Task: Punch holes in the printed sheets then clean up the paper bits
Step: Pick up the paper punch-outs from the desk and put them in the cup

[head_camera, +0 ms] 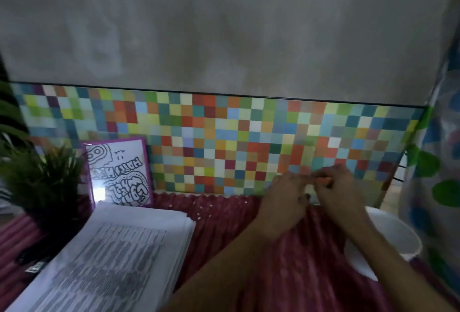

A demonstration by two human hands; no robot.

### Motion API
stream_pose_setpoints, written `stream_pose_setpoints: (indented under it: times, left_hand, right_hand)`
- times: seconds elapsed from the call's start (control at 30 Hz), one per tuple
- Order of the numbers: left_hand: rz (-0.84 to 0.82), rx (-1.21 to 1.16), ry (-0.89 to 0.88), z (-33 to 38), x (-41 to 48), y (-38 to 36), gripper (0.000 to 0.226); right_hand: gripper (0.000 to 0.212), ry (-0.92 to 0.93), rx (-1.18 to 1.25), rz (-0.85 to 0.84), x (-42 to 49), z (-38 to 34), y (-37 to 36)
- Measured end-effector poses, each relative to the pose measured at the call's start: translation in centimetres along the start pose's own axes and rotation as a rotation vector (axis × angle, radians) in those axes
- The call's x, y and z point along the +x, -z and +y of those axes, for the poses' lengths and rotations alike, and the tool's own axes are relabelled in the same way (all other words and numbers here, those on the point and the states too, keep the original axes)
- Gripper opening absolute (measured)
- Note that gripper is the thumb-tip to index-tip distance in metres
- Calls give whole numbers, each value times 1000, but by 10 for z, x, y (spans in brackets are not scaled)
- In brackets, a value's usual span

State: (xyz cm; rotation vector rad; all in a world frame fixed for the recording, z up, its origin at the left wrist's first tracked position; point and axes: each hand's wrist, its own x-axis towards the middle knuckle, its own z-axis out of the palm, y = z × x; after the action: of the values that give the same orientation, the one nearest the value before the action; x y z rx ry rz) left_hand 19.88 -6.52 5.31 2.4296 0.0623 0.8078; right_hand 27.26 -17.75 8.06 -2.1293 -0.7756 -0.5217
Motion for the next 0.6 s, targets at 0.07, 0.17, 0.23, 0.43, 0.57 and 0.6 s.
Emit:
stream_pose_setpoints:
  times: [0.07, 0.17, 0.23, 0.43, 0.57, 0.6]
  left_hand:
    - [46, 46, 150, -37, -9, 32, 27]
    - [67, 127, 353, -98, -30, 73, 23]
    - [53, 157, 438, -130, -43, 91, 21]
    - [-80, 135, 473, -170, -60, 92, 34]
    - [-93, 237, 459, -172, -53, 86, 15]
    - [-92, 271, 452, -174, -52, 82, 16]
  right_hand:
    - [13, -63, 149, -141, -2, -11, -46]
    - [24, -177, 261, -289, -10, -19, -102]
    - [27, -187, 235, -351, -16, -19, -130]
    - [11, -190, 219, -324, -20, -15, -166]
    - [9, -142, 70, -326, -18, -9, -183]
    - [9, -137, 36, -310, -18, -8, -188]
